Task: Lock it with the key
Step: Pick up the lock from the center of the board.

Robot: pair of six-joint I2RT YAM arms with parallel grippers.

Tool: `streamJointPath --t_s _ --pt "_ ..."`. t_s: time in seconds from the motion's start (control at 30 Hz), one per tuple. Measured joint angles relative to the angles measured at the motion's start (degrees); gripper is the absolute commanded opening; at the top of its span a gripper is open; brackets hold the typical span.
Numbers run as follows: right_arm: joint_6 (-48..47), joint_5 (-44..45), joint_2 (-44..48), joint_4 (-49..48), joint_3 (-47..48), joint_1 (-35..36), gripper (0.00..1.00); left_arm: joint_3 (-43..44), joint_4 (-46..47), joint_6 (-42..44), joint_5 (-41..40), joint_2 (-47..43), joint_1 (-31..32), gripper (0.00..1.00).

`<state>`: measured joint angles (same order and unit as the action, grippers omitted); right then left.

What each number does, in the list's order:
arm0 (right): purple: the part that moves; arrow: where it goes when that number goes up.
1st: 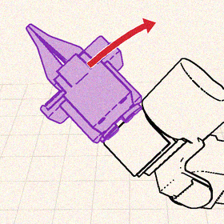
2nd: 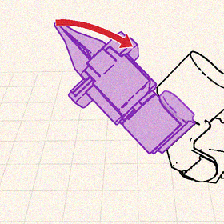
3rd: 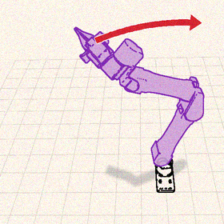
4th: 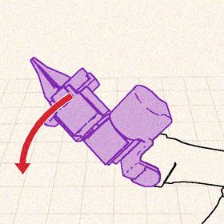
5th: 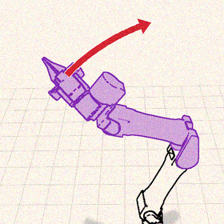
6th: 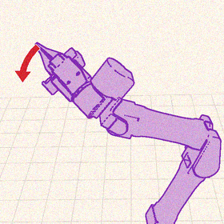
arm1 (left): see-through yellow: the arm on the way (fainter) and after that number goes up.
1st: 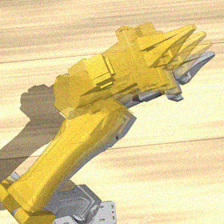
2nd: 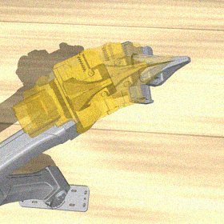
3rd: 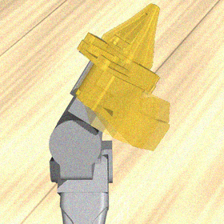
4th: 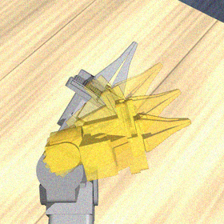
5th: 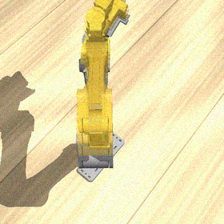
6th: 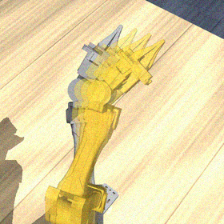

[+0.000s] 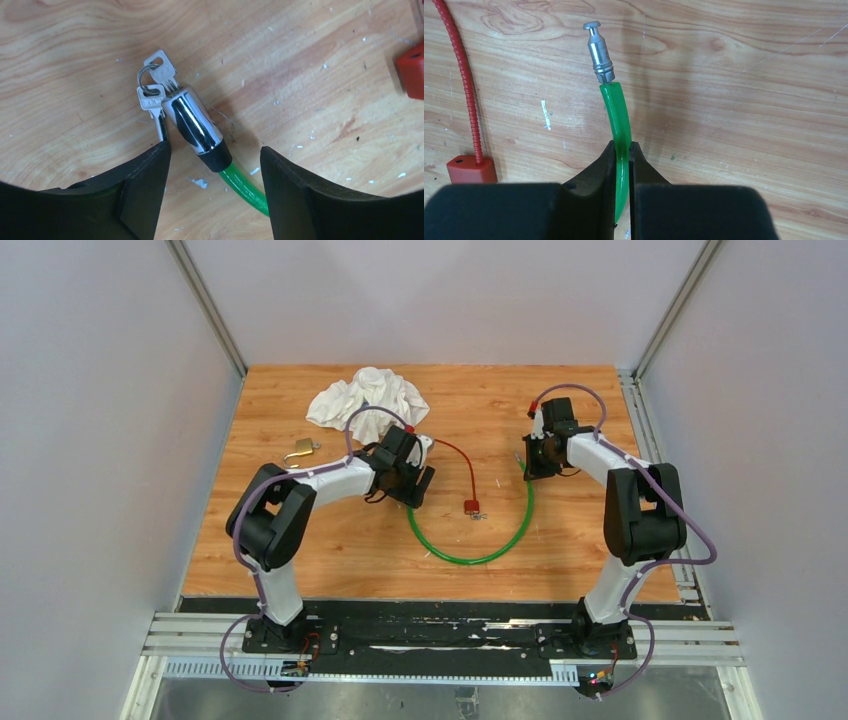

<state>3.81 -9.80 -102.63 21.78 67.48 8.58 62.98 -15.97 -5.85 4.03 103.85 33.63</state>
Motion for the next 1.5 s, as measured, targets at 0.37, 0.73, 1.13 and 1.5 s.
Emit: streamJointPath --t_s 0.37,0.73,1.13,1.5 --pt "-0.6 -0.9 1.4 -1.0 -0.6 0.1 0.01 -0.3 4.7 -2.4 -1.0 1.2 -0.2 0.49" --pt "-2.6 -2.9 2.7 -1.0 -0.6 0.7 0.01 -1.9 8.6 -3.4 -0.6 0.9 -0.2 0.08" --pt "-8.3 -20.1 9.1 -1.0 -0.6 1.9 0.01 -8.0 12.7 -1.0 3.7 -4.8 -0.2 0.0" --pt "-9.4 -24.6 7.4 -1.1 -0.5 14.7 0.01 -15.5 22.0 0.1 7.7 -10.7 -1.1 0.0"
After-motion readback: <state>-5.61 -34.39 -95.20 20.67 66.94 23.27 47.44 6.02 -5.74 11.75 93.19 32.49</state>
